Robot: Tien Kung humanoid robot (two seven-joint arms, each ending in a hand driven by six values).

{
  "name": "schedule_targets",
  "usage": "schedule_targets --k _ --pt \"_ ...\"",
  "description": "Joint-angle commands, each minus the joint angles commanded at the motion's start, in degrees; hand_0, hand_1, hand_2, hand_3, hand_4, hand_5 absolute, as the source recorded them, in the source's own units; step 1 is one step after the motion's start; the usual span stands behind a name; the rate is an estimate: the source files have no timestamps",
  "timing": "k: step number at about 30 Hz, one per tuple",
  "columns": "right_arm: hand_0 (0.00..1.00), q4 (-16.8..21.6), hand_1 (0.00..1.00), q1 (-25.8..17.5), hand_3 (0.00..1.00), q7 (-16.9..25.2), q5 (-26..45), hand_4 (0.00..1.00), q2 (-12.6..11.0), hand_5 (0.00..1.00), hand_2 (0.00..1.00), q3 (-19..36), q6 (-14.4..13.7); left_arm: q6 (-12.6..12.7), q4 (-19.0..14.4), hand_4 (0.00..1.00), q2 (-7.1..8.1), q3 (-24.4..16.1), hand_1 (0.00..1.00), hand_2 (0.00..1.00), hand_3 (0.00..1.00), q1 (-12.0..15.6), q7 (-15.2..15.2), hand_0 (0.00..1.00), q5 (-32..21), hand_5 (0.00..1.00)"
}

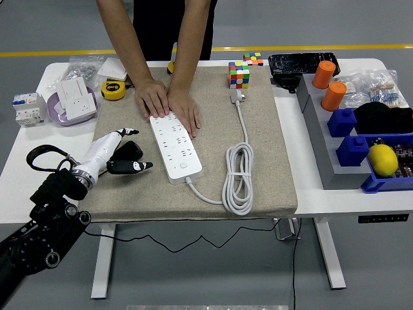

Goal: Pick up the plug,place it near the board,insert it into the board,press the button

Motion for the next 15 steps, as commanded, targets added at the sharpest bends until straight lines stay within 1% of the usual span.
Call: schedule_targets --k 1,2,7,8,13,14,15 --pt "0.803 0.0 0.723 0.0 0.675 0.0 0.1 0.998 0.0 0.745 0.714 -0.1 0.0 0.2 0.2 0.998 0.04 -0.2 0.959 0.911 0.856 0.0 0.1 0.907 0.2 0.42" --pt "0.804 0.0 0.723 0.0 0.682 0.0 0.1 0.998 0.0 0.758 0.715 0.0 0.0 0.4 0.3 0.998 0.08 -0.2 0.837 0.778 0.814 0.0 0.2 0.835 0.4 0.423" --pt "0.804 0.0 0.723 0.2 0.682 0.2 0.3 0.998 0.0 0.758 0.715 -0.1 0.1 1.2 1.4 0.998 0.19 -0.6 0.837 0.778 0.814 0.0 0.5 0.835 1.9 0.423" --pt "0.804 0.0 0.723 0.2 0.686 0.2 0.3 0.998 0.0 0.76 0.715 -0.1 0.1 1.3 1.5 0.998 0.21 -0.6 0.721 0.668 0.704 0.0 0.5 0.745 2.3 0.417" --pt "0.804 0.0 0.723 0.3 0.686 0.2 0.4 0.998 0.0 0.76 0.715 0.0 0.1 1.5 2.1 0.998 0.11 -0.8 0.721 0.668 0.704 -0.2 0.8 0.745 4.3 0.417" --pt "0.804 0.0 0.723 0.3 0.684 0.2 0.4 0.998 0.0 0.756 0.715 0.0 0.1 1.5 2.2 0.998 0.1 -0.8 0.687 0.638 0.643 -0.2 0.8 0.688 4.4 0.42" --pt "0.804 0.0 0.723 0.3 0.684 0.2 0.5 0.998 0.0 0.756 0.715 -0.1 0.1 1.6 2.3 0.998 0.08 -0.9 0.687 0.638 0.643 -0.2 0.7 0.688 4.5 0.42"
